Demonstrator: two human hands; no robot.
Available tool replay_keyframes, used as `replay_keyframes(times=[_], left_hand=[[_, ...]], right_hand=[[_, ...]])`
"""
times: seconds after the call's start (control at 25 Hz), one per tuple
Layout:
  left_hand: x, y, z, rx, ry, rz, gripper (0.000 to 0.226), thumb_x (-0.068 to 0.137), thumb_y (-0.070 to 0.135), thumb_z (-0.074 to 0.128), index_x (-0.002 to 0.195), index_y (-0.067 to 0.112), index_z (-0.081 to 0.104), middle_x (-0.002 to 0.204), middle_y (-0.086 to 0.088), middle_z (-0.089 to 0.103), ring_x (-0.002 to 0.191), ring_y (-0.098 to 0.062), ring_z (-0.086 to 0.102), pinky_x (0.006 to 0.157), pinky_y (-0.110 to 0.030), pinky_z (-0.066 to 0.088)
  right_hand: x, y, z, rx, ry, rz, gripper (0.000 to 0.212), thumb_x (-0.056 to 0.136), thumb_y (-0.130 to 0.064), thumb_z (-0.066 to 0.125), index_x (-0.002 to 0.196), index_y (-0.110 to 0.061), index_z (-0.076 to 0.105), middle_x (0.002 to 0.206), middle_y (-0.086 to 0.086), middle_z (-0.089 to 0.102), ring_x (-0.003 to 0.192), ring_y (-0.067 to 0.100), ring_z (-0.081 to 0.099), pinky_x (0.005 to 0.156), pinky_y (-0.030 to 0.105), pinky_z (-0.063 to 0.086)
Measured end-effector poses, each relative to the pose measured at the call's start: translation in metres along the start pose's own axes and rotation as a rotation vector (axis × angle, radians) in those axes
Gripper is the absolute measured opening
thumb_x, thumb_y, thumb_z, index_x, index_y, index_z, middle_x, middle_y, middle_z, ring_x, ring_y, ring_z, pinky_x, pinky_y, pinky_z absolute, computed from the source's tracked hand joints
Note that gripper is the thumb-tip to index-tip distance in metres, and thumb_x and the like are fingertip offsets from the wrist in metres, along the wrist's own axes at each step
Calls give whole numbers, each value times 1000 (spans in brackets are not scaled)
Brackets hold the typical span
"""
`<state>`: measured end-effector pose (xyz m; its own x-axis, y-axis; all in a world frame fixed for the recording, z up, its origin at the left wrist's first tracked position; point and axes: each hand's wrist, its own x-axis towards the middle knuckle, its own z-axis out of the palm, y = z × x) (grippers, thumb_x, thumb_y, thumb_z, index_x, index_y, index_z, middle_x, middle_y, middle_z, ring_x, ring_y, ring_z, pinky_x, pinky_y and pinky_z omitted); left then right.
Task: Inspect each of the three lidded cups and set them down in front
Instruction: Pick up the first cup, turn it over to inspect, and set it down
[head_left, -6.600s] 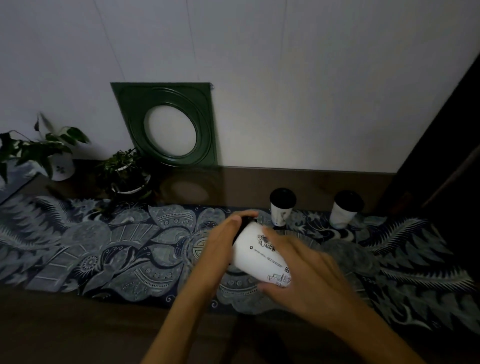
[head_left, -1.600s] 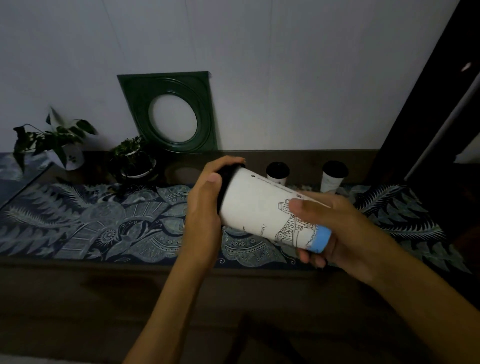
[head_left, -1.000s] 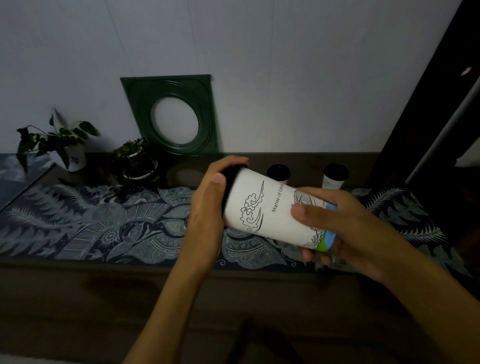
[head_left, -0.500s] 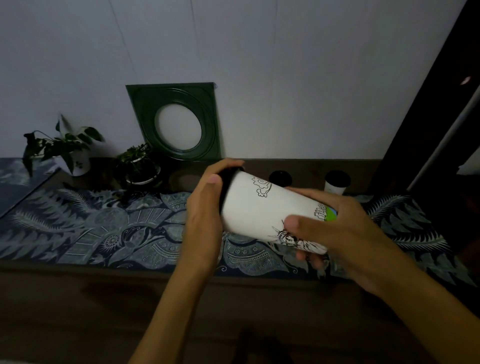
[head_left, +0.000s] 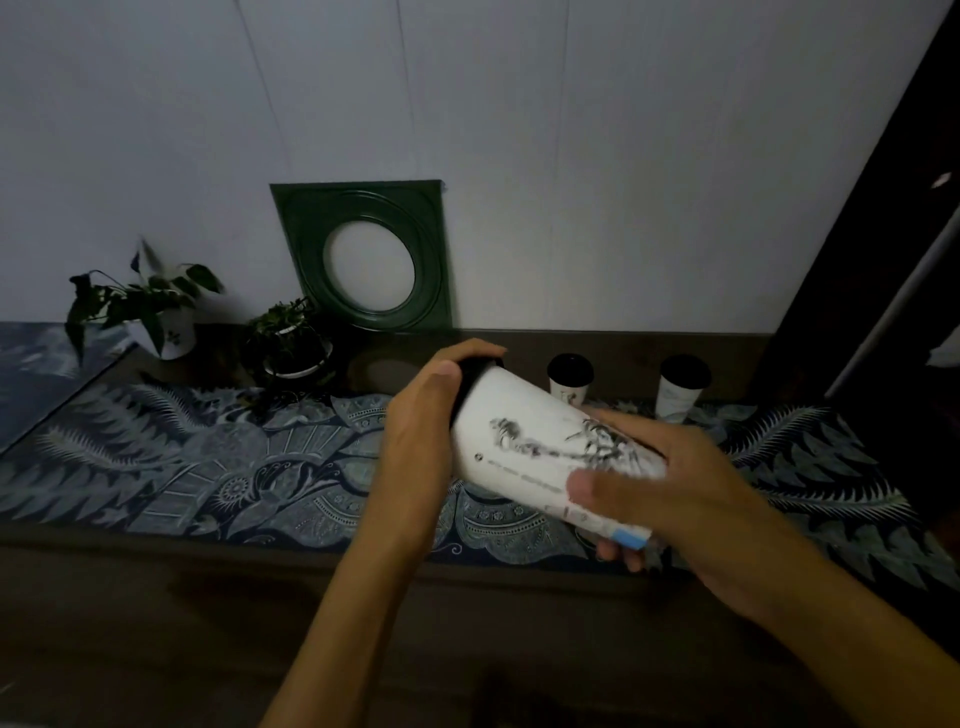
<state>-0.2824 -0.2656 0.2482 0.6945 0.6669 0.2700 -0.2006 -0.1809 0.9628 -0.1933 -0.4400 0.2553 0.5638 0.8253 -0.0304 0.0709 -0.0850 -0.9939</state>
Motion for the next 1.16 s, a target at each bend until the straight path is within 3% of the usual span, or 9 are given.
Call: replay_keyframes(times=[0.12, 0.24, 0.32, 0.4, 0.56, 0.64, 0.84, 1.0, 1.16], left_hand=[[-1, -1, 2, -37, 16, -8, 38, 93, 38, 38, 101, 24, 72, 101, -2, 75, 88, -20, 68, 67, -34, 55], [3, 1, 5, -75, 65, -205, 39, 102, 24, 36, 97, 21, 74, 92, -4, 75, 76, -15, 66, 50, -24, 50], [3, 1, 5, -89, 50, -247, 39, 103, 24, 35, 99, 20, 74, 96, -9, 74, 78, -18, 65, 46, -22, 49], [2, 0, 3, -106, 12, -170, 38, 103, 30, 35, 103, 21, 72, 102, -11, 75, 84, -21, 68, 50, -24, 51], [-1, -3, -2, -76, -51, 37, 40, 98, 38, 32, 108, 29, 70, 113, -5, 72, 102, -28, 69, 68, -43, 57], [-3, -3, -1, -96, -24, 63, 40, 99, 37, 32, 109, 28, 70, 114, -7, 72, 103, -30, 68, 71, -44, 57], [-1, 2, 2, -226, 65, -167, 44, 105, 30, 33, 94, 27, 75, 106, -11, 76, 95, -25, 70, 68, -36, 58], [-6, -2, -1, -181, 15, 32, 40, 100, 36, 32, 102, 32, 72, 111, -12, 73, 101, -29, 68, 72, -42, 57], [-14, -7, 0, -190, -30, 113, 36, 98, 46, 35, 111, 35, 67, 118, -12, 68, 104, -35, 67, 71, -46, 56]], right_hand=[[1, -4, -3, 113, -30, 81, 59, 73, -37, 80, 128, -29, 59, 97, 2, 78, 61, 18, 68, 44, 23, 51], [4, 3, -6, -890, 121, -479, 75, 76, -54, 69, 142, -32, 42, 125, -6, 63, 91, 9, 66, 55, 17, 57], [6, 12, -10, -1237, 154, -696, 81, 76, -61, 57, 146, -25, 36, 132, 1, 57, 97, 11, 63, 58, 18, 58], [5, 8, -9, -993, 130, -552, 78, 77, -55, 68, 145, -32, 38, 126, -5, 61, 91, 5, 63, 56, 13, 55], [0, -3, -5, 195, 4, 57, 57, 76, -32, 80, 130, -30, 60, 94, 9, 77, 54, 17, 65, 39, 22, 48], [1, -5, -4, 157, 1, 11, 58, 74, -36, 81, 128, -32, 60, 100, 6, 76, 60, 19, 68, 41, 22, 50], [4, -2, -6, -963, 198, -730, 73, 74, -55, 67, 138, -29, 44, 131, -4, 54, 113, 3, 52, 77, 11, 52], [-1, -6, -1, -406, 169, -418, 51, 76, -50, 75, 122, -35, 59, 103, -15, 69, 85, 5, 67, 59, 14, 55], [1, -14, 3, 49, 172, -115, 45, 66, -44, 68, 109, -32, 64, 89, 1, 74, 49, 20, 62, 36, 23, 49]])
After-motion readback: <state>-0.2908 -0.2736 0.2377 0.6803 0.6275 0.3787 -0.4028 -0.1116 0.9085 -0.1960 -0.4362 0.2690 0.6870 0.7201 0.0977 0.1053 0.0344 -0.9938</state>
